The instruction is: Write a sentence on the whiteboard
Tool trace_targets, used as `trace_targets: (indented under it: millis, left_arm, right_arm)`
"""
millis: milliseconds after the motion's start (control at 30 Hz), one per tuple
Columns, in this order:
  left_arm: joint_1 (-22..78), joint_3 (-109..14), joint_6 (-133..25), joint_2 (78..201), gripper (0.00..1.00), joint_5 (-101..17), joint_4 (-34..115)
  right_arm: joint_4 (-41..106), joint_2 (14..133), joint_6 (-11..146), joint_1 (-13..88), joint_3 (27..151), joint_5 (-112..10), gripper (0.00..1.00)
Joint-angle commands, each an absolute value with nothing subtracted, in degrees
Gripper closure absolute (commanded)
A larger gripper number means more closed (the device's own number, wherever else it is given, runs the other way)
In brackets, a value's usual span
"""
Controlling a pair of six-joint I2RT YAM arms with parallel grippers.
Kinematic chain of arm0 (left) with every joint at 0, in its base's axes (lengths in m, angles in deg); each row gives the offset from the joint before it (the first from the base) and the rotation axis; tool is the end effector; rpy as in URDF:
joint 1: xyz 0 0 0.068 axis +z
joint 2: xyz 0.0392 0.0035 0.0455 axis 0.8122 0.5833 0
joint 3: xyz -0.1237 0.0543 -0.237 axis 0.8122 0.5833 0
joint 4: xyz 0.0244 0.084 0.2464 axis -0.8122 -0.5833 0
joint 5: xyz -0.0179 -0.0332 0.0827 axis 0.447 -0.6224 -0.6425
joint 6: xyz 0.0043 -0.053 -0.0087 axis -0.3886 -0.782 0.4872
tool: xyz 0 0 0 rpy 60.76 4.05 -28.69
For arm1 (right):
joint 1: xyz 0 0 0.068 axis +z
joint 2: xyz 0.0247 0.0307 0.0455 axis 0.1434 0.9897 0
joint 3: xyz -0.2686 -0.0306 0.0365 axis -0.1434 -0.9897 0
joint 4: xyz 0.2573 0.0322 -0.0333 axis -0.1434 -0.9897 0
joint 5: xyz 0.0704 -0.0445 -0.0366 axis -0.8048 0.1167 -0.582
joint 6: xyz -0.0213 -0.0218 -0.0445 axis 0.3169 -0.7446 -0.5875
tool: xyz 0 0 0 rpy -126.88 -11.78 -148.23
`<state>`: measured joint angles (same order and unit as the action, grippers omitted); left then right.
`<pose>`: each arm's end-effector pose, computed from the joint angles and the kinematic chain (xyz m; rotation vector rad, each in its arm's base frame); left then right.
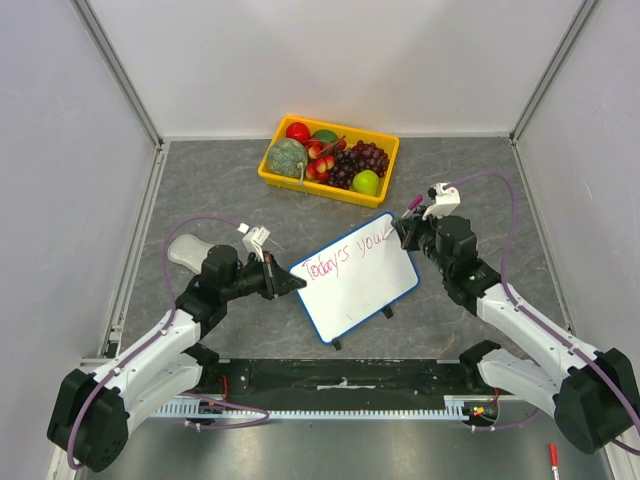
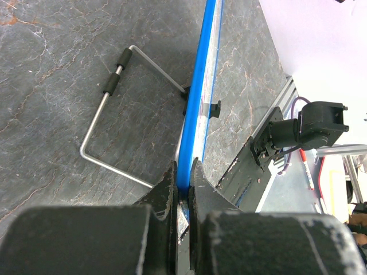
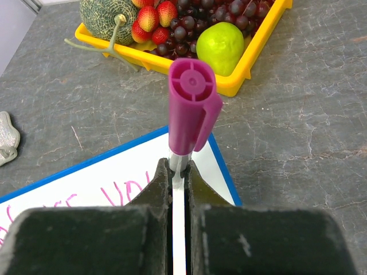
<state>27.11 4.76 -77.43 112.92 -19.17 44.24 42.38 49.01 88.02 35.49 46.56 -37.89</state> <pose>0.1570 -0.1015 0.2047 0.2486 2.1185 -1.2133 0.2066 0.1022 0.2635 0.0765 1.8594 0.5768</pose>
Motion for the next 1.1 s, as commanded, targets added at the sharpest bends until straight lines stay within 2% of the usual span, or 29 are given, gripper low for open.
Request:
trace_targets:
  millis: [0,600,1067]
  left_arm:
    - [26.80,6.29,-68.75,114.22,0.98,-25.56,34.54]
    - [26.72,6.29,-68.83,114.31,0.98,-25.47,34.54]
    - [26.72,6.29,-68.74,114.22,0.98,-25.65,34.45]
  right_arm:
    - [43.26,50.24,87.76,35.40,49.09,-37.68,1.00]
    - [42.38,52.44,87.14,34.88,54.19,-33.99,1.00]
    - [41.85,51.21,87.67,34.44,50.15,-35.13,1.00]
